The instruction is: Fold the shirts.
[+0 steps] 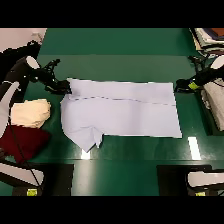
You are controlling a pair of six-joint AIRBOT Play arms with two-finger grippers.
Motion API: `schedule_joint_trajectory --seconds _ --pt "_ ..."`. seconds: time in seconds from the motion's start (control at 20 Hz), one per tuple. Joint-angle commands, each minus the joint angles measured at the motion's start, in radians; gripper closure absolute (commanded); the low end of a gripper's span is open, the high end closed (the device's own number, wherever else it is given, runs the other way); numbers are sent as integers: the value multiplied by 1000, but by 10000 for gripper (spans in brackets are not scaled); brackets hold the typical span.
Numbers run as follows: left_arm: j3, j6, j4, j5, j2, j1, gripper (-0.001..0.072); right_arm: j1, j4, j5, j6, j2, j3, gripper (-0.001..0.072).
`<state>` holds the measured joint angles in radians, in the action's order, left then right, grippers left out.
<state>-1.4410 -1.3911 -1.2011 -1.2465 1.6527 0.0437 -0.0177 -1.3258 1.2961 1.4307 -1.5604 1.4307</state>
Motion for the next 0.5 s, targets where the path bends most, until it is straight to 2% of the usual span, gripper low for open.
schedule_joint_trajectory --seconds 0.0,0.2,0.3,0.45 --pt "19 -15 -38 -55 -80 1 212 24 -1 23 11 87 -42 368" --pt "218 -50 -61 -106 -299 0 212 40 -1 20 8 286 -187 372" --pt "390 -54 -39 -82 -418 0 212 40 -1 11 8 360 -264 372" --pt "657 -126 -35 -43 -581 0 211 40 1 -15 8 441 -367 372"
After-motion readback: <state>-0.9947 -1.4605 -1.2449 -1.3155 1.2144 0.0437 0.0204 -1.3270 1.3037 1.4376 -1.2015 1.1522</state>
